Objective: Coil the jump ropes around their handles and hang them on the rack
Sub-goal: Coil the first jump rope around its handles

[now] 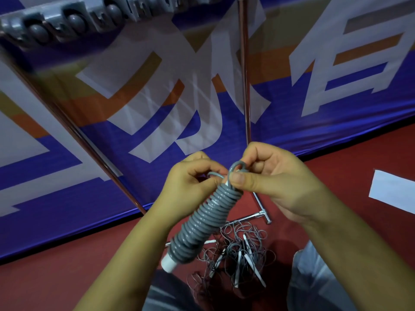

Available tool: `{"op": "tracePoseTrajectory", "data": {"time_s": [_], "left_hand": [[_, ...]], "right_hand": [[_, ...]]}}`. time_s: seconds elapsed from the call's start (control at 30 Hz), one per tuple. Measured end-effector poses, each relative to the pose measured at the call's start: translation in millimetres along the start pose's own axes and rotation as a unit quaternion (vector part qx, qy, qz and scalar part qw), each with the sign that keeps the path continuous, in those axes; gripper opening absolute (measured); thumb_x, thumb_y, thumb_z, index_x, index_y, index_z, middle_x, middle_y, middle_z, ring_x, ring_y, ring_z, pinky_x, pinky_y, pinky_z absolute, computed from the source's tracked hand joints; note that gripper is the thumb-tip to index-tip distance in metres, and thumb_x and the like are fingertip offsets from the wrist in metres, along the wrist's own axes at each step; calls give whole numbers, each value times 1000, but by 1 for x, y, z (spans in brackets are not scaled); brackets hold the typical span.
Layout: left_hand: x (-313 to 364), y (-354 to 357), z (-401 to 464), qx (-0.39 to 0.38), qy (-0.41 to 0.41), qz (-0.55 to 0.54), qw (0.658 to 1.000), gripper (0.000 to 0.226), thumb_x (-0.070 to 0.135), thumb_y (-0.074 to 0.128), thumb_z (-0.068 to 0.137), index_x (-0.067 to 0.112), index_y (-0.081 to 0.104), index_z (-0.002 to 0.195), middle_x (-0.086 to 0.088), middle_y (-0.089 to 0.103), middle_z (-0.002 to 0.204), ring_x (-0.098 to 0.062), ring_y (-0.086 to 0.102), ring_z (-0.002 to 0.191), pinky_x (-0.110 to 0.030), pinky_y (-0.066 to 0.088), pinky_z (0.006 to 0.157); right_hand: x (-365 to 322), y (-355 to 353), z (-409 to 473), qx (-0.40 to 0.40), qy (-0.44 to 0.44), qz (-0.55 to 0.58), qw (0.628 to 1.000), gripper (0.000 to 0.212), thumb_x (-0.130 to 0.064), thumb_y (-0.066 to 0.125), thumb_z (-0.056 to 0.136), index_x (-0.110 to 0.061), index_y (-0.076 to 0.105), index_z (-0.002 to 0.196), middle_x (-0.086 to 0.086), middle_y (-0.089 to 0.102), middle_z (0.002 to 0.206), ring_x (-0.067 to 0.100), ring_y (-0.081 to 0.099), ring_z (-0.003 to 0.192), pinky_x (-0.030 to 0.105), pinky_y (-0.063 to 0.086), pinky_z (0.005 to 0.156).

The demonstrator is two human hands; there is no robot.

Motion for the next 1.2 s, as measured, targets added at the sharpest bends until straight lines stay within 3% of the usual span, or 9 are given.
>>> {"op": "tracePoseTrajectory", "data": {"time_s": [0.13, 0.33, 0.47, 0.57, 0.7, 0.77, 0.93, 1.1, 1.2], "left_hand": [[14, -9, -1, 73, 16, 47, 996, 16, 20, 73, 69, 34, 66, 68, 9, 55, 71, 2, 55, 69, -10, 41, 66], [35, -28, -7, 136, 58, 106, 983, 17, 10, 80, 71, 23, 68, 71, 3, 60, 92, 6, 58, 85, -7, 43, 71], [36, -26, -12, 135, 40, 121, 983, 28, 11, 73, 79, 32, 55, 74, 19, 65, 68, 6, 62, 68, -6, 43, 62], [44, -24, -15, 135, 55, 157, 977, 32, 12, 73, 81, 30, 47, 71, 16, 63, 66, 2, 60, 64, -8, 42, 55], [43, -29, -14, 130, 47, 101, 985, 24, 20, 72, 77, 22, 49, 71, 6, 65, 75, -8, 62, 62, -25, 50, 55], [42, -32, -15, 130, 32, 63, 989, 22, 21, 71, 76, 21, 51, 70, 5, 66, 72, -8, 64, 63, -25, 52, 57], [36, -33, -14, 125, 5, -37, 992, 23, 4, 72, 80, 20, 57, 73, 14, 68, 70, -2, 65, 67, -17, 51, 63], [33, -23, -13, 58, -5, -88, 994, 8, 17, 61, 84, 20, 68, 86, 1, 70, 82, -10, 67, 78, -21, 53, 73], [30, -19, -13, 27, -6, -89, 996, 12, 26, 61, 86, 18, 70, 87, -4, 67, 90, -16, 65, 85, -23, 51, 78]], "right_hand": [[-3, -7, 0, 31, -4, 13, 999, 17, -5, 69, 63, -20, 62, 58, -1, 66, 60, 5, 63, 58, 15, 49, 58], [-3, -10, -5, 87, -34, 0, 996, 23, -10, 82, 61, -18, 61, 67, -1, 67, 64, 4, 63, 62, 15, 51, 62], [-5, -12, -5, 116, -62, -53, 990, 17, -21, 82, 64, -29, 68, 71, -3, 72, 77, 8, 65, 76, 28, 52, 81], [-7, -11, -4, 109, -72, -32, 991, 18, -17, 74, 65, -34, 70, 71, 3, 73, 86, 13, 68, 86, 26, 53, 81], [-7, -3, -2, 78, -63, -18, 995, 21, -15, 72, 67, -35, 68, 71, 4, 72, 84, 23, 70, 94, 35, 58, 80], [-10, -2, -1, 82, -70, -34, 994, 20, -17, 71, 67, -36, 67, 72, 0, 72, 82, 17, 70, 87, 32, 57, 74], [-17, 4, -1, 94, -104, -158, 977, 19, -26, 73, 70, -40, 62, 77, -8, 71, 85, 9, 69, 83, 30, 54, 78], [-20, -3, -6, 131, -121, -201, 963, 15, -31, 72, 73, -35, 60, 82, -7, 69, 87, 12, 69, 85, 43, 57, 80], [-19, -7, -7, 143, -134, -240, 951, 16, -31, 72, 73, -34, 60, 84, -8, 65, 94, 15, 67, 88, 39, 56, 78]]}}
Point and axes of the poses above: each hand's wrist, its own z-axis towards the middle knuckle, its own y-axis out of the palm, x = y × z, the point moved 10 cm from there along z, towards the middle knuckle
